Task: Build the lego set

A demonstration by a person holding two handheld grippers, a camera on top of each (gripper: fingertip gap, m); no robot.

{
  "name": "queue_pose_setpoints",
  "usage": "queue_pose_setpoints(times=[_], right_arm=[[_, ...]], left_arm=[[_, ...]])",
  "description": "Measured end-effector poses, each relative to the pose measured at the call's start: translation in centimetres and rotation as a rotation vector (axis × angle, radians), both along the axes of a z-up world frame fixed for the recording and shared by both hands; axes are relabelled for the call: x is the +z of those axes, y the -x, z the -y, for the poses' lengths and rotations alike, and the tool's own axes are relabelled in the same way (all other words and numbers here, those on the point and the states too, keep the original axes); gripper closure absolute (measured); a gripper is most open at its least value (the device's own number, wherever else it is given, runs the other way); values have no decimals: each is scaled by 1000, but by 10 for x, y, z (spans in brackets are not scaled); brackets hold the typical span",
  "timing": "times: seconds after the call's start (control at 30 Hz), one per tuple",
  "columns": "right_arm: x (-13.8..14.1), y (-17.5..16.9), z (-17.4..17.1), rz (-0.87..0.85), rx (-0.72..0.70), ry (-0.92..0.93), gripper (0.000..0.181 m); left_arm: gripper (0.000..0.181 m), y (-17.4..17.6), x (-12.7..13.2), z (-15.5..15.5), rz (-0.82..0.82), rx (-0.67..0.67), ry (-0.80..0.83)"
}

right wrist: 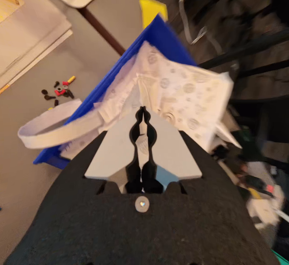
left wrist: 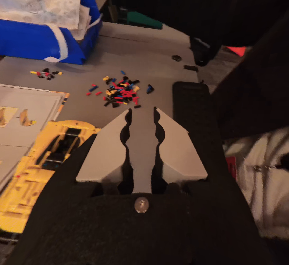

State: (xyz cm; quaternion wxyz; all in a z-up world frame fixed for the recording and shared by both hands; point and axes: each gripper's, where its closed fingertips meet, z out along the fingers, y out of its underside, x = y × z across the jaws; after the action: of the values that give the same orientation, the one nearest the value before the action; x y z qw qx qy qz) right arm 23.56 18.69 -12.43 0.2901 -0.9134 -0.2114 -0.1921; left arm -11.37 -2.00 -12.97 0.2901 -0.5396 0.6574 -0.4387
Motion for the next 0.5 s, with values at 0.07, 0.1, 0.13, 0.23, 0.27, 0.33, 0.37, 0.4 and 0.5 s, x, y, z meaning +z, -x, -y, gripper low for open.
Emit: queue_pose_setpoints(times=[0.07,0.1,0.13,0.23,0.27,0.33,0.37,0.4,0.5], right_arm=[[-30,4,-8,-124,-31,84,172],[-39,2,-8,-158,-65,106,160],[-45,1,-5,-198,-84,118,152],[-26,7,12,-334,-103,-15,146],[-13,12,25,-359,-87,-74,139],[13,37,59,-405,-4,-209,134],[21,59,80,-448,63,-270,136],[23,86,104,-510,135,-304,137],[-2,184,179,-784,305,-224,137]], left_arm=[[154,15,-8,10,25,-25,50],[154,22,-12,13,24,-31,84],[154,27,-17,13,17,-29,109],[154,38,-33,17,-3,-52,129],[154,39,-36,18,0,-65,129],[154,40,-43,24,3,-92,140],[154,39,-47,25,-3,-96,152],[154,38,-52,26,-18,-95,168],[154,34,-67,32,-84,-98,198]])
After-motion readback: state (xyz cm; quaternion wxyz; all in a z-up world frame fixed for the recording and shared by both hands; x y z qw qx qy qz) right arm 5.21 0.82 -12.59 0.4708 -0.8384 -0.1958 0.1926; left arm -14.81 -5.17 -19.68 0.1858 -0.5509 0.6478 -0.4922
